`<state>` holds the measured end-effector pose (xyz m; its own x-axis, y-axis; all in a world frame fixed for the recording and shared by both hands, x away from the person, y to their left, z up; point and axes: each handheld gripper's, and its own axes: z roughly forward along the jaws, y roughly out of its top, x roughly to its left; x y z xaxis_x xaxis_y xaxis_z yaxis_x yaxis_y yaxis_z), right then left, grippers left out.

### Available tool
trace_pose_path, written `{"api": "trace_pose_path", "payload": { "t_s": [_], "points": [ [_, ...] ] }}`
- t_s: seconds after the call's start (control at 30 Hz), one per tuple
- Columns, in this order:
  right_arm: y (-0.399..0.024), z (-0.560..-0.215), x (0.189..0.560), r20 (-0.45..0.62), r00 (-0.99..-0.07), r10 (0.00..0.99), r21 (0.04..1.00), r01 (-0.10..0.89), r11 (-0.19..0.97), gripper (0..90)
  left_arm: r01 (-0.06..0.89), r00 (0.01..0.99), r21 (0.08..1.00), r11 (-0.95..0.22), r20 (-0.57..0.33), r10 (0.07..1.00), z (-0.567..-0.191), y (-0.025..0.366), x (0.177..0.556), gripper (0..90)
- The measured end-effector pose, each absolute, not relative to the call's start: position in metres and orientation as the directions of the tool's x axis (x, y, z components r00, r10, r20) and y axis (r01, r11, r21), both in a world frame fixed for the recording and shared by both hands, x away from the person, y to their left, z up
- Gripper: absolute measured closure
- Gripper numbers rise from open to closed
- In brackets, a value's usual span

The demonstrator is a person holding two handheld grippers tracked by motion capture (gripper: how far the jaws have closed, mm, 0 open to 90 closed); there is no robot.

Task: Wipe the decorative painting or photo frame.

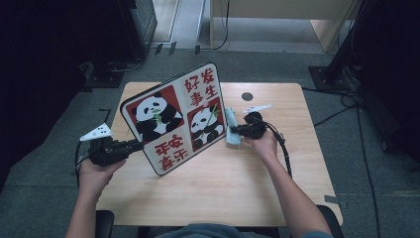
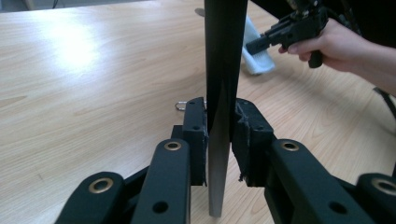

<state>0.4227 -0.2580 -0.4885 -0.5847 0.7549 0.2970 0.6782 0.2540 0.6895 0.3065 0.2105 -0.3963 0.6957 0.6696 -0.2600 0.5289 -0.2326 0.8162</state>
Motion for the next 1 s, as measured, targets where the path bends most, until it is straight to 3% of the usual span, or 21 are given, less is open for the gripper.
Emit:
{"api": "trace_pose_path", "payload": {
  "t_s": [0.63, 1.0],
  "points": [
    [-0.299, -0.472, 0.416, 0.261, -0.513, 0.817, 0.736, 0.654, 0.176, 81.0, 0.543, 0.693, 0.802, -0.249, -0.262, 0.671, -0.399, 0.222, 0.307, 54.2],
    [-0.326, -0.471, 0.407, 0.251, -0.478, 0.842, 0.730, 0.665, 0.160, 80.9, 0.544, 0.705, 0.792, -0.277, -0.253, 0.662, -0.405, 0.229, 0.307, 49.4]
  ]
}}
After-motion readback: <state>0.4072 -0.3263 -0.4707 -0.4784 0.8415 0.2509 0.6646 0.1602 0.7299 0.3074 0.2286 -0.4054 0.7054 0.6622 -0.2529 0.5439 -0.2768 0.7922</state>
